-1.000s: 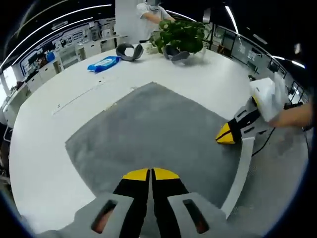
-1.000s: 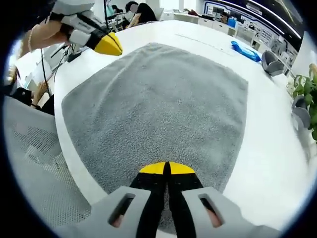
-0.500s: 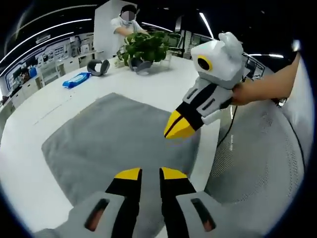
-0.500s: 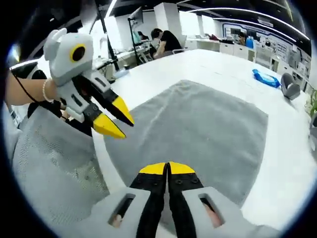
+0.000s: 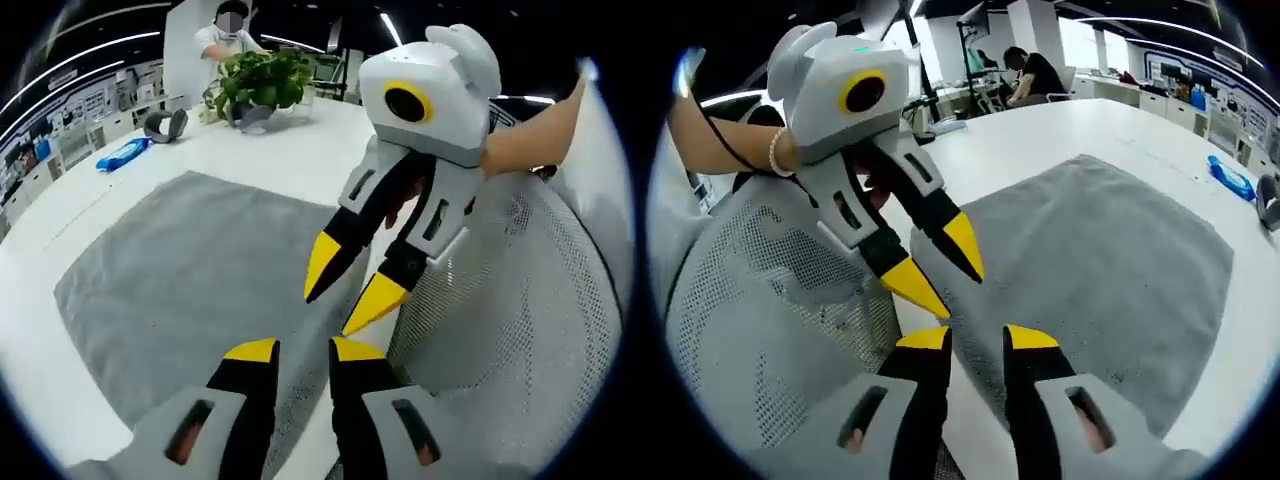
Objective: Fold the towel on the table until its edges align and the towel forms a compact rectangular stack.
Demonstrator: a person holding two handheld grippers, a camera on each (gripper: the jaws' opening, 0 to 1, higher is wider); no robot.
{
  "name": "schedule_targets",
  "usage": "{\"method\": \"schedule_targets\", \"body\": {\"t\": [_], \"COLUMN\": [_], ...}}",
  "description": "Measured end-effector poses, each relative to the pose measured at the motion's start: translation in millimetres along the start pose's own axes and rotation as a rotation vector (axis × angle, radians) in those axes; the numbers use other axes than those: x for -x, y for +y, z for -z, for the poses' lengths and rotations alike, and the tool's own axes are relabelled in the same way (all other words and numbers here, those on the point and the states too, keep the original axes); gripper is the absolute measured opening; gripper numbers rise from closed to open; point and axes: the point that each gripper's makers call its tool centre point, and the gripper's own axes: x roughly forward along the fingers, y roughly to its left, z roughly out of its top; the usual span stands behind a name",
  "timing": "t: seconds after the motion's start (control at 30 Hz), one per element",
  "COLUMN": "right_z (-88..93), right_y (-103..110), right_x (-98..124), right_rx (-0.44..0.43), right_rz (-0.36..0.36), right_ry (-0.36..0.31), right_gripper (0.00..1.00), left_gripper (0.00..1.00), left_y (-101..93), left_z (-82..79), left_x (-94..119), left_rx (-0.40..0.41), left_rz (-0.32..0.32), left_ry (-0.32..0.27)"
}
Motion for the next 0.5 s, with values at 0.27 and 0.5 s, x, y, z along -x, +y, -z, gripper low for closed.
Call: {"method": "schedule_targets", "body": {"t": [0.27, 0.5], "right_z": [16.9, 27.5], "right_y": [7, -2], "right_x": [-19, -23], "right_rx": [0.078, 0.096], "right_rz": [-0.005, 0.005], "right_ry": [0.099, 0.146], "right_gripper": [0.21, 0.19], "left_gripper": [0.2, 0.19], "left_y": [-9.8, -7.9], "left_z": [19.5, 31.0], "left_x": [-22, -27], "left_rx": [-0.063, -0.07], "left_rz": [0.06, 0.058], "left_ry": [0.09, 0.137]}}
